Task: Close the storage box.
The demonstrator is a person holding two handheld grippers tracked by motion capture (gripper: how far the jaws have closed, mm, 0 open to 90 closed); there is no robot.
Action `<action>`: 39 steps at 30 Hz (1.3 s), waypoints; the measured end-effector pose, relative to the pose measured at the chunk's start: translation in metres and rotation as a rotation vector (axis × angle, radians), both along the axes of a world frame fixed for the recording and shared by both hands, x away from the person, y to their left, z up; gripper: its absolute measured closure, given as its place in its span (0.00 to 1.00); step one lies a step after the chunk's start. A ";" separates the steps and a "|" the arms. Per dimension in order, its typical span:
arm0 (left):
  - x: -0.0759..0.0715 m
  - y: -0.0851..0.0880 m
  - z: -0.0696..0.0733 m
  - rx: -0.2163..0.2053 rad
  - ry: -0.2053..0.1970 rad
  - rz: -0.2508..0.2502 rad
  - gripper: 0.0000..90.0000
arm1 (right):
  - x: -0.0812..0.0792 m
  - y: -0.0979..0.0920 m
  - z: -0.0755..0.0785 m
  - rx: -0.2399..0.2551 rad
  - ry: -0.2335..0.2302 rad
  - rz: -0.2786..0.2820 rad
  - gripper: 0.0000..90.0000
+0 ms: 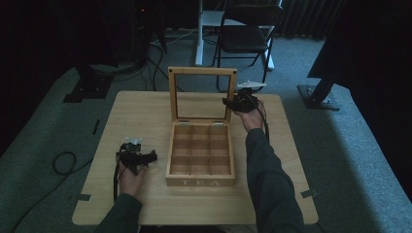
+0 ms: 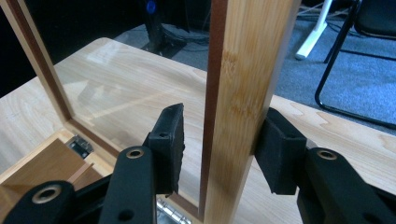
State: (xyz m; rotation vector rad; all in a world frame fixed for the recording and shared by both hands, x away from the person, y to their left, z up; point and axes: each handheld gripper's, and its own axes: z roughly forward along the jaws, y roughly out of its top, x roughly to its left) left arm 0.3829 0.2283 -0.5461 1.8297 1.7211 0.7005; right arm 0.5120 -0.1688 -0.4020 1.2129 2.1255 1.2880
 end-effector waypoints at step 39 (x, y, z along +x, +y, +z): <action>0.000 0.000 0.000 -0.002 -0.001 0.006 0.02 | -0.077 -0.009 0.025 0.016 -0.074 0.017 0.58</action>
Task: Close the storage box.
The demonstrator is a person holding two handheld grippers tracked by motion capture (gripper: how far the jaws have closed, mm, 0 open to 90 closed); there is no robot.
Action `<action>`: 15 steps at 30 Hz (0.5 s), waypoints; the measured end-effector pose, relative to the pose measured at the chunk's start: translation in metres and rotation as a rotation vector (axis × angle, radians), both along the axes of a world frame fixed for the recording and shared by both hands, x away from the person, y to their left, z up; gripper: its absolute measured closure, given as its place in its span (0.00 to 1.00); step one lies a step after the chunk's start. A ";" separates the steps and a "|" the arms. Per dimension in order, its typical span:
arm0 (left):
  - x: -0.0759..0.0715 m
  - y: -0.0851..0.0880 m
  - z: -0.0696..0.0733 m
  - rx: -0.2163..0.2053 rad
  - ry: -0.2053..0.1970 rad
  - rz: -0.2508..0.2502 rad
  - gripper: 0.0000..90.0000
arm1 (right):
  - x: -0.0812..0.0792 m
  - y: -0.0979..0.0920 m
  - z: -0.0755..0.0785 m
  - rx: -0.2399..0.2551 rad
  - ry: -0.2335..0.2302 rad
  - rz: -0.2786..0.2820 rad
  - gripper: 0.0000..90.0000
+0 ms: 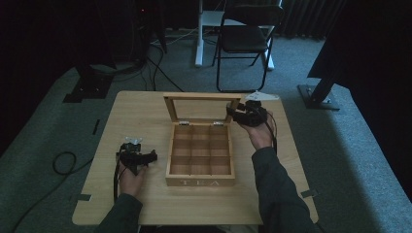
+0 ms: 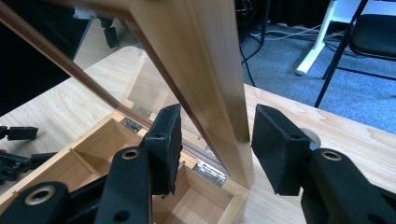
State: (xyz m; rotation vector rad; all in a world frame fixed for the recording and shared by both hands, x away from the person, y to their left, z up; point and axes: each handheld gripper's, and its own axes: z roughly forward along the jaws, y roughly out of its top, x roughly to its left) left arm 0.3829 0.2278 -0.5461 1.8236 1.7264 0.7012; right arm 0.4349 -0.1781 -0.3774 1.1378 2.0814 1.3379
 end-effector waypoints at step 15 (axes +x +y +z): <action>0.000 0.000 0.000 0.000 0.003 -0.002 0.02 | -0.018 -0.001 0.015 -0.027 -0.004 0.014 0.59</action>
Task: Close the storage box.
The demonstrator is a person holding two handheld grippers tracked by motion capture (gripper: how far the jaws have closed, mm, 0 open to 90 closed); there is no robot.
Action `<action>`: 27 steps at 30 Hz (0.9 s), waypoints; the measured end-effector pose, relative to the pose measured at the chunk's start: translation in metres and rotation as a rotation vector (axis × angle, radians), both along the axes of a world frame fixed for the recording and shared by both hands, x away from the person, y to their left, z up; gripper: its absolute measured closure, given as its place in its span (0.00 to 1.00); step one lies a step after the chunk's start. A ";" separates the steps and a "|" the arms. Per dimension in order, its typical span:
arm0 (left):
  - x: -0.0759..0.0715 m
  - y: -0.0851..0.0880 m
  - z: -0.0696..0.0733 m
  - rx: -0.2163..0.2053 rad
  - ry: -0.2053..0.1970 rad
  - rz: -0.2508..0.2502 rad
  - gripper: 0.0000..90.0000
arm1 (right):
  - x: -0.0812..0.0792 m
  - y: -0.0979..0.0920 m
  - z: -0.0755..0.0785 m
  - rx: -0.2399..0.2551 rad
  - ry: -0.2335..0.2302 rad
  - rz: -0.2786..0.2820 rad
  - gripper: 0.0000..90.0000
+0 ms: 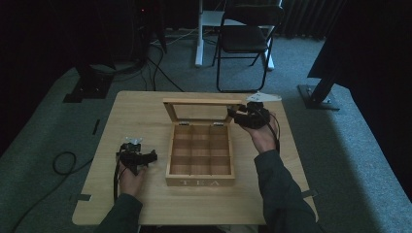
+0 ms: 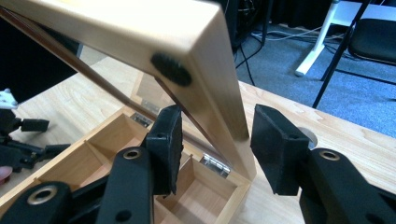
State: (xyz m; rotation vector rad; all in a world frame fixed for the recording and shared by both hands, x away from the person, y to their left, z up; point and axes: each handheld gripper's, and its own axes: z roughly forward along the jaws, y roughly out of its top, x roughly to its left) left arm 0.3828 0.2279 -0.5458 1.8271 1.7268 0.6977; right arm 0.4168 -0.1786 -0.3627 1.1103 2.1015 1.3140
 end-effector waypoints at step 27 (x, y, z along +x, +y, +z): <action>0.000 0.000 0.000 -0.002 -0.004 0.003 0.02 | -0.031 -0.005 -0.004 0.047 0.027 0.033 0.55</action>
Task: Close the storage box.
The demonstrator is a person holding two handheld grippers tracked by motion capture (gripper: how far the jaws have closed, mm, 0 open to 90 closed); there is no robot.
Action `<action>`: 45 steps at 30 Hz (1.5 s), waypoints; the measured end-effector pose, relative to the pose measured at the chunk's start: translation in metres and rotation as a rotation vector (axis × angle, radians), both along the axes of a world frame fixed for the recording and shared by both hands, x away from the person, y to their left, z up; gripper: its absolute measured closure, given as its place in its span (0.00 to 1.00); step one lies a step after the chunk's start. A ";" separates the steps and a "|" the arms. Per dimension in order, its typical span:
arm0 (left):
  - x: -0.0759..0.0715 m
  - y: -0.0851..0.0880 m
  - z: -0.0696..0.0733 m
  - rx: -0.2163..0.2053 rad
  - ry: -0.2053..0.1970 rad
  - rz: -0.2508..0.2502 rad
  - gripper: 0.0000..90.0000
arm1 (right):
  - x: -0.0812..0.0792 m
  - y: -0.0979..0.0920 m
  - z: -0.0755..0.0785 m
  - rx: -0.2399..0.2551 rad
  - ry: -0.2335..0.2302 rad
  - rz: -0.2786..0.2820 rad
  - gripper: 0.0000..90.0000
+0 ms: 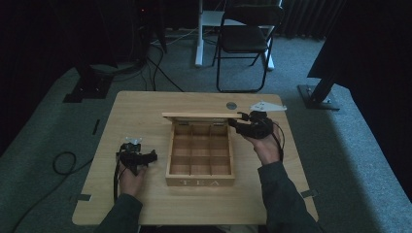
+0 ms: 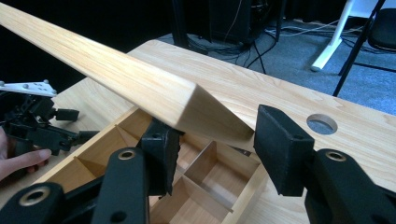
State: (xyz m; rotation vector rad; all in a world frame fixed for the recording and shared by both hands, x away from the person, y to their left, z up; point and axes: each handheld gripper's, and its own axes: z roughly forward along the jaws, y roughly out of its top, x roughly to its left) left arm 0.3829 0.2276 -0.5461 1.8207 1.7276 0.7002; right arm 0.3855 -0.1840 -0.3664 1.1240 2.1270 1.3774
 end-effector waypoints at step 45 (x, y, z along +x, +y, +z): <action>0.000 0.000 0.000 0.002 0.001 0.003 0.02 | -0.030 -0.004 -0.018 0.023 0.004 0.014 0.54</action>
